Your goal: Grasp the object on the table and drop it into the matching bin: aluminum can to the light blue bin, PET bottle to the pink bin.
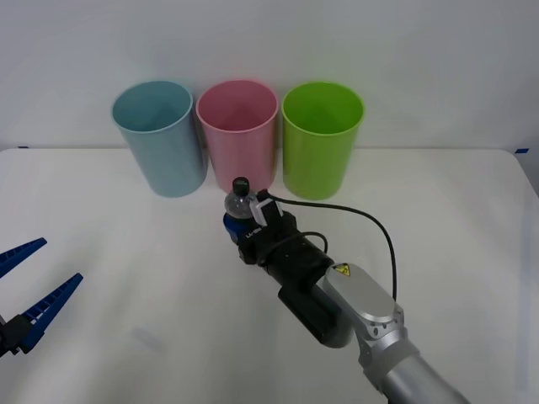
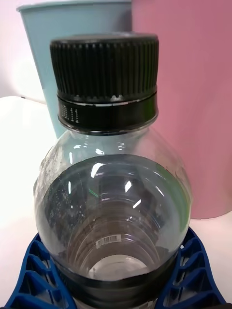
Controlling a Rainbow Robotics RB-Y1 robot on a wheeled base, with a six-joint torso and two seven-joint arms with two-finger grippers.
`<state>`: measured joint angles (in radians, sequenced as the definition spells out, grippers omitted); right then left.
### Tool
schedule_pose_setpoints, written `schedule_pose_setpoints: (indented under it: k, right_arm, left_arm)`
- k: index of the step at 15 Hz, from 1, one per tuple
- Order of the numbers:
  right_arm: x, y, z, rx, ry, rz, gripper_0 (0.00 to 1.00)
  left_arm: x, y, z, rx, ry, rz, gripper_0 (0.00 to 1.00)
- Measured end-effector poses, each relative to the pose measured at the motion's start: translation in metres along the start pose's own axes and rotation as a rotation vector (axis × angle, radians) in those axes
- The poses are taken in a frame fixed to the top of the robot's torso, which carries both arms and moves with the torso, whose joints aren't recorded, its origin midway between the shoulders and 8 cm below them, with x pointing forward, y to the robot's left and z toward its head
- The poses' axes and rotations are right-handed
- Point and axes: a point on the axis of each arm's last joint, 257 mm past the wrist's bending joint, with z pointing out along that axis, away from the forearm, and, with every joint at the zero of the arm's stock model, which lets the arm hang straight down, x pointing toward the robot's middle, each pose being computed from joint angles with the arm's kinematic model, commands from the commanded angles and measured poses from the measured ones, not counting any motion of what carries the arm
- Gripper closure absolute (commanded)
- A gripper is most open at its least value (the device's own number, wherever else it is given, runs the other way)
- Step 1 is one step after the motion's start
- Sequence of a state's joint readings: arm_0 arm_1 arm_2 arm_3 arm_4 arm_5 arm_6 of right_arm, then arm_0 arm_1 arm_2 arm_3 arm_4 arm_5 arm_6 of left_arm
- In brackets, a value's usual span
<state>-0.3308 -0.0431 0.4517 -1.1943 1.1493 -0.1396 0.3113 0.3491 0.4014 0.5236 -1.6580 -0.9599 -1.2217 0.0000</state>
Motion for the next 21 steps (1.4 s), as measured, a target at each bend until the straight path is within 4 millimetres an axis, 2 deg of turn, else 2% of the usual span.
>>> schedule_pose_setpoints:
  k: [4, 9, 14, 21]
  right_arm:
    - [-0.014, -0.008, -0.028, -0.019, -0.042, 0.002, 1.0]
    - [-0.044, -0.013, -0.07, -0.069, -0.102, 0.086, 1.0]
    - [-0.085, -0.015, -0.092, -0.136, -0.161, 0.147, 1.0]
    - [-0.158, -0.021, -0.126, -0.212, -0.254, 0.154, 1.0]
  left_arm:
    - [0.0, 0.0, 0.0, 0.0, 0.0, 0.0, 0.0]
    - [0.0, 0.0, 0.0, 0.0, 0.0, 0.0, 0.0]
    - [0.0, 0.0, 0.0, 0.0, 0.0, 0.0, 0.0]
    - [0.0, 0.0, 0.0, 0.0, 0.0, 0.0, 0.0]
